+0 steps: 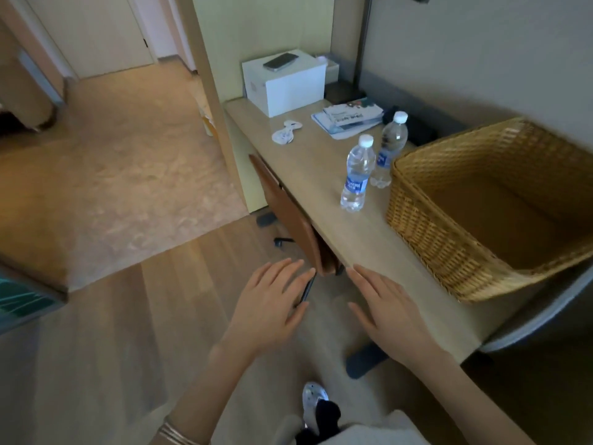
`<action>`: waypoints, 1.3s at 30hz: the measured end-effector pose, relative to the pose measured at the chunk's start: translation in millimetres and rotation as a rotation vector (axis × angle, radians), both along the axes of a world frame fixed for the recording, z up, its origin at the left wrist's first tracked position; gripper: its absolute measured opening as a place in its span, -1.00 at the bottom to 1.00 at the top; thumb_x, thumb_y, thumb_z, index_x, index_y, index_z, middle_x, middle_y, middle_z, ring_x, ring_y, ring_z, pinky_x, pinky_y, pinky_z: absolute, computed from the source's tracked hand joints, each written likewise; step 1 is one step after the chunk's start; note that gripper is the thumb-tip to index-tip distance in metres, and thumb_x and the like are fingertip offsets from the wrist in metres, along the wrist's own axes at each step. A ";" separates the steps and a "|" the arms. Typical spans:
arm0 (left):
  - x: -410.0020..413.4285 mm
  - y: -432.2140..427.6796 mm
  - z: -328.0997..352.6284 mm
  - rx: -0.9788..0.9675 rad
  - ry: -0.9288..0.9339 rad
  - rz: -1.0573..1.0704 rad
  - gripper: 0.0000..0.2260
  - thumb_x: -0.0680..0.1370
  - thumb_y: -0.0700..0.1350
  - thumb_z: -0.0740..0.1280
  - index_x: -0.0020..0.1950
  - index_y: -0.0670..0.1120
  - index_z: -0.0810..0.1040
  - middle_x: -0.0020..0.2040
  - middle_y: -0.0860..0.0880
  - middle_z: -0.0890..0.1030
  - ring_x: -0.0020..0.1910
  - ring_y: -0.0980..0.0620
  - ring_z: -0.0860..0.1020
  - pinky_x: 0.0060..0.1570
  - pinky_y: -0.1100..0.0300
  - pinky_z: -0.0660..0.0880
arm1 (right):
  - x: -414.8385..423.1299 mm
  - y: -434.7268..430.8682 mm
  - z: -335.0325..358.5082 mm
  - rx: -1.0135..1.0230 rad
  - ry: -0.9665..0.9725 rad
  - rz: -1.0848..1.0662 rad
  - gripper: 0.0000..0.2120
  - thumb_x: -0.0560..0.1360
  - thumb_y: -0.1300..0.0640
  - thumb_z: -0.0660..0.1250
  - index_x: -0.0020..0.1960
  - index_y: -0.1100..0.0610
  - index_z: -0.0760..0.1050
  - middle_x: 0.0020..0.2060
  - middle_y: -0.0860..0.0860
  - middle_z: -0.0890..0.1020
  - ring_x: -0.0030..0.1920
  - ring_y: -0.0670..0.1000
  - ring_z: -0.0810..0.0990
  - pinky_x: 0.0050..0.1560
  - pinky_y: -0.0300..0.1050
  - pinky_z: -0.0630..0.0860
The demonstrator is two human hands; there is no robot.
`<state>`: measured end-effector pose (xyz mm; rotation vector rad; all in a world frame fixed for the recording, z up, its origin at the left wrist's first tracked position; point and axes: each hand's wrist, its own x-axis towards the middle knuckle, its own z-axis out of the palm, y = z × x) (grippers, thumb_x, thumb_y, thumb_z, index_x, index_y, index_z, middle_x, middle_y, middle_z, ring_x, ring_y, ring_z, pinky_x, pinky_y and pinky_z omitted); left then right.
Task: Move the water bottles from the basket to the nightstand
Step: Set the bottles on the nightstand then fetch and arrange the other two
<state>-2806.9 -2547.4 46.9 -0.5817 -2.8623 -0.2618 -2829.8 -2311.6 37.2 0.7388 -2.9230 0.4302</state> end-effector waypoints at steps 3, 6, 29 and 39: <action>-56.1 -1.5 5.4 0.020 0.012 -0.016 -0.59 0.56 0.08 0.13 0.36 -0.02 0.44 0.31 -0.02 0.49 0.31 -0.03 0.44 0.29 0.02 0.36 | -54.6 -10.0 4.1 -0.022 0.040 -0.015 -0.50 0.50 -0.05 0.16 0.40 0.07 0.28 0.28 0.04 0.49 0.19 0.05 0.53 0.15 -0.06 0.44; -96.9 -3.4 -2.9 0.026 -0.008 -0.059 -0.58 0.56 0.08 0.12 0.35 -0.02 0.46 0.31 -0.02 0.50 0.30 -0.02 0.44 0.28 0.04 0.37 | -92.9 -16.2 -4.2 -0.041 0.054 -0.073 -0.50 0.52 -0.04 0.15 0.42 0.10 0.27 0.32 0.07 0.46 0.23 0.08 0.50 0.17 -0.01 0.43; -396.2 -61.7 -61.4 -0.018 -0.079 -0.855 -0.59 0.50 -0.02 0.23 0.33 -0.09 0.46 0.30 -0.09 0.48 0.29 -0.10 0.43 0.23 -0.05 0.41 | -245.8 -108.4 -52.7 -0.193 0.105 -0.922 -0.18 0.42 0.14 0.41 0.52 0.13 0.00 0.47 0.10 0.20 0.39 0.11 0.30 0.18 0.01 0.44; -448.8 -48.2 -53.7 0.055 -0.071 -0.806 -0.58 0.52 -0.02 0.22 0.36 -0.06 0.44 0.33 -0.07 0.46 0.28 -0.07 0.43 0.24 0.01 0.39 | -316.3 -87.6 -50.2 -0.282 0.209 -0.822 -0.10 0.36 0.17 0.48 0.49 0.01 -0.02 0.41 0.22 0.27 0.34 0.22 0.36 0.19 0.15 0.47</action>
